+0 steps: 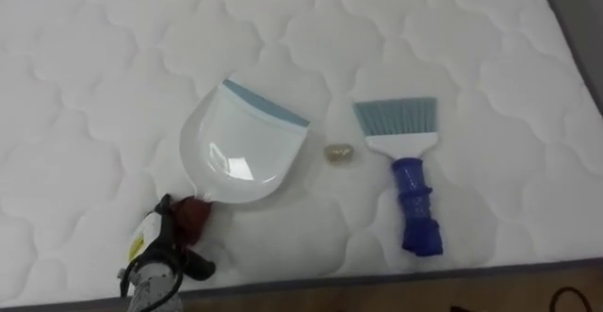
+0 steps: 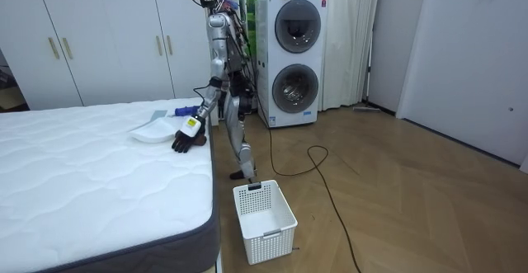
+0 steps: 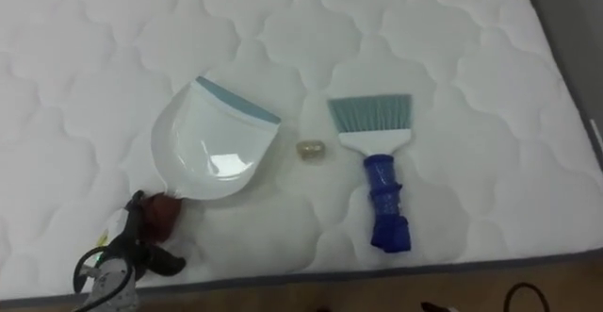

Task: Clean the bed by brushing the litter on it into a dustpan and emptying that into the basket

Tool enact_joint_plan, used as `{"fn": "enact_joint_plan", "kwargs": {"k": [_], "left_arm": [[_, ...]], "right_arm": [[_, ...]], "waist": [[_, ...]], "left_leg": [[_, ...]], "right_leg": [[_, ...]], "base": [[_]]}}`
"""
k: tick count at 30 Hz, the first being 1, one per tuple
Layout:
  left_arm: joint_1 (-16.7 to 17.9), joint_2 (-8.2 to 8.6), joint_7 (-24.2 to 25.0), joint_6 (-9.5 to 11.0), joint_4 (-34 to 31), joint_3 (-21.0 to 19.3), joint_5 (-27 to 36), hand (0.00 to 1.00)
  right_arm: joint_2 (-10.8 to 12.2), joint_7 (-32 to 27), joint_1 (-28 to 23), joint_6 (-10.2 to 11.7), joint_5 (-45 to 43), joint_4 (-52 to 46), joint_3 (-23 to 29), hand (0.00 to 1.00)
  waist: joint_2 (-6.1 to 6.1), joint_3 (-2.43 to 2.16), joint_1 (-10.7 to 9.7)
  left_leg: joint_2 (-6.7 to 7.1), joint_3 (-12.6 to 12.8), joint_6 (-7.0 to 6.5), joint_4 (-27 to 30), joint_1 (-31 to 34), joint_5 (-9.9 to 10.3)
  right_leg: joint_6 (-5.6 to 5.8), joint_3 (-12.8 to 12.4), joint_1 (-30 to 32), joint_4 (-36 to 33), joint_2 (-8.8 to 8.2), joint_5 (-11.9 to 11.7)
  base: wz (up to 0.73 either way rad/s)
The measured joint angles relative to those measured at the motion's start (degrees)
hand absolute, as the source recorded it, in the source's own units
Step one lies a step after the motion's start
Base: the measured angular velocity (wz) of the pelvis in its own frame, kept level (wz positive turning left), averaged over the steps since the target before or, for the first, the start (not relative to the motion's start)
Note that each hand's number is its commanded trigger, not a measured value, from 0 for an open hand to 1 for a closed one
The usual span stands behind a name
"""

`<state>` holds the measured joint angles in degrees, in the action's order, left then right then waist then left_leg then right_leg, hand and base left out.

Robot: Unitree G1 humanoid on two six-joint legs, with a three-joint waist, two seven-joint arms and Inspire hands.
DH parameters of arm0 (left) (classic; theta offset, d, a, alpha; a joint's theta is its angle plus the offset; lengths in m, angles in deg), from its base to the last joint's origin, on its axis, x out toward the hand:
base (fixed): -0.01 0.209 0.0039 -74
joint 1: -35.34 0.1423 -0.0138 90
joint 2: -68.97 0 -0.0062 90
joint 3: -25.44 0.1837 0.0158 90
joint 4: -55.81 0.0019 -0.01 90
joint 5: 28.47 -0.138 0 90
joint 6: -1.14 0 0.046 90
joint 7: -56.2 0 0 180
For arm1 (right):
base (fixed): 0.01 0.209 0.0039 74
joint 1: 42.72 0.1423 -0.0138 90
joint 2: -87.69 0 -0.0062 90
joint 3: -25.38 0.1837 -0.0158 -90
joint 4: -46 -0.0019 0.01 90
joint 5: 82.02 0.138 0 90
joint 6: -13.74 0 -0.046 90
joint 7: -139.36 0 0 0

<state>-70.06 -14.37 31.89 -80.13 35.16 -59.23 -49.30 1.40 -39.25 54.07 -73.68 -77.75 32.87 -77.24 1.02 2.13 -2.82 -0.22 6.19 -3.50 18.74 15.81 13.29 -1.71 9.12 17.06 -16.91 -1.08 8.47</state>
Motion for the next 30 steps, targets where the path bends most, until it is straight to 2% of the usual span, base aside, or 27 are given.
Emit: {"fn": "enact_joint_plan", "kwargs": {"k": [5, 10, 15, 19, 30], "left_arm": [[-2.27, -2.93, -1.78, -0.38, -0.11, -1.00, -0.09, 1.00], [-3.09, -3.89, -2.79, -1.65, 1.21, 0.64, -0.09, 1.00], [-3.18, -2.82, -2.39, -3.39, 2.10, 1.87, -0.07, 1.00], [-3.18, -2.50, -1.98, -3.41, 2.71, 2.93, -0.06, 1.00], [-2.02, -2.48, -1.38, -3.40, 3.75, 3.82, -0.10, 1.00]], "right_arm": [[0.11, -0.01, 0.40, -0.15, 0.59, -0.14, -0.47, 0.00], [-0.01, -0.09, 0.20, -0.14, 2.70, -0.24, -2.40, 0.00], [-0.05, -0.21, 0.49, -0.08, 2.74, -0.22, -3.15, 0.00], [-0.14, -0.69, 0.58, -0.04, 3.28, -0.23, -4.24, 0.00], [-0.11, -0.68, 0.16, -0.10, 4.49, -0.23, -4.24, 0.00]], "waist": [[0.29, 0.18, -0.14], [0.27, 0.20, -0.21], [0.14, 0.27, -0.29], [0.10, 0.28, -0.25], [0.07, 0.28, -0.02]], "left_leg": [[0.01, 0.03, 0.00, 0.40, 1.08, -0.10], [0.04, 0.00, -0.06, 0.51, 1.03, -0.13], [0.03, -0.01, -0.06, 0.35, 1.01, -0.14], [0.03, 0.00, -0.08, 0.06, 0.89, -0.16], [0.00, 1.14, -0.10, -0.40, -0.63, -0.19]], "right_leg": [[-0.35, 0.59, 1.16, -0.87, -0.33, -0.06], [-0.35, 1.18, 1.16, -1.05, -0.52, -0.06], [-0.35, 1.34, 1.15, -0.90, -0.55, -0.06], [-0.34, 1.97, 1.10, -0.88, -0.68, -0.06], [-0.34, 1.51, 0.10, -0.95, -0.65, -0.06]], "base": [[0.00], [0.00], [0.00], [0.00], [-0.04]]}}
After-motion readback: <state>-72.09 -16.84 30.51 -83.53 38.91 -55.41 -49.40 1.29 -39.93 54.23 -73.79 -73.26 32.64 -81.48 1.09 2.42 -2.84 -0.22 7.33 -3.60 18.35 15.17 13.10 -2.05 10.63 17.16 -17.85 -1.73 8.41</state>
